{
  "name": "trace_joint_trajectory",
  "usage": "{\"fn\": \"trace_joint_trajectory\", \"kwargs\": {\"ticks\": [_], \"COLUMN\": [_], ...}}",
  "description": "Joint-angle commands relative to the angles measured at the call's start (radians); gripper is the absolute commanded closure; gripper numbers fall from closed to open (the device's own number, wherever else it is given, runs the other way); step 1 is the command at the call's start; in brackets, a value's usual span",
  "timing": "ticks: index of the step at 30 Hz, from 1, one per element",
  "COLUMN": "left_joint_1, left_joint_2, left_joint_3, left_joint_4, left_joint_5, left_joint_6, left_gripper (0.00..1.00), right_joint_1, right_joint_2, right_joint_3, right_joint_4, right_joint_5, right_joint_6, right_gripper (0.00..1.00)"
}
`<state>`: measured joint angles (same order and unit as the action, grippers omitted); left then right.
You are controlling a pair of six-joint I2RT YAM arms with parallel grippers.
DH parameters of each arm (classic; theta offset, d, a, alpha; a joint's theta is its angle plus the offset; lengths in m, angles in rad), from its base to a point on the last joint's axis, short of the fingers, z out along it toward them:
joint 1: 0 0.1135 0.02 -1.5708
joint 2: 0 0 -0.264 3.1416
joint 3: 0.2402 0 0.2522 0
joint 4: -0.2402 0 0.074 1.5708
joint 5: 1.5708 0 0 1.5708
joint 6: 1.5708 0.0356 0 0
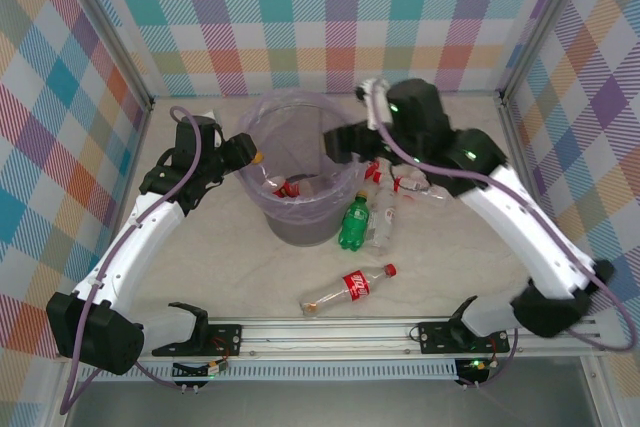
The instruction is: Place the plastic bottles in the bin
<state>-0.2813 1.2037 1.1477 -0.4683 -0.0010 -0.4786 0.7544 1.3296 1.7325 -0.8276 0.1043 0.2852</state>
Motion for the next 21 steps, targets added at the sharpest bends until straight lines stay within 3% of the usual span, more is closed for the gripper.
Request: {"fn": "trace_joint_trajectory", "kwargs": {"ticks": [1,8,14,21], "left_joint_1": [-0.009,-0.007,-0.008,-0.007], "left_joint_2": [0.026,0.048,0.072,0.077], "left_joint_3": [0.015,0.025,0.056,0.063], "left_joint_4": [-0.03,-0.007,-0.028,-0.076], "left_joint_5": [0.0,0.031,0.052,0.02], "left_joint_6": [0.022,0.036,0.038,0.073], "left_gripper": [0.41,0.41,0.41,0.4], "right_joint_1": [-0.059,-0.111,-0.103,-0.034], "right_joint_2": [-0.139,-0.468,-0.629,-0.66], "right_joint_3": [-0.159,-0.654,-1.052,-1.266], "right_joint_4": [-0.14,-0.235,0.034,0.226], "right_joint_5": [0.086,0.035,-0.18,-0.192], "right_joint_6": [0.122,0.438,0.699,0.858], "right_gripper": [0.15,0.17,0.2,0.2]}}
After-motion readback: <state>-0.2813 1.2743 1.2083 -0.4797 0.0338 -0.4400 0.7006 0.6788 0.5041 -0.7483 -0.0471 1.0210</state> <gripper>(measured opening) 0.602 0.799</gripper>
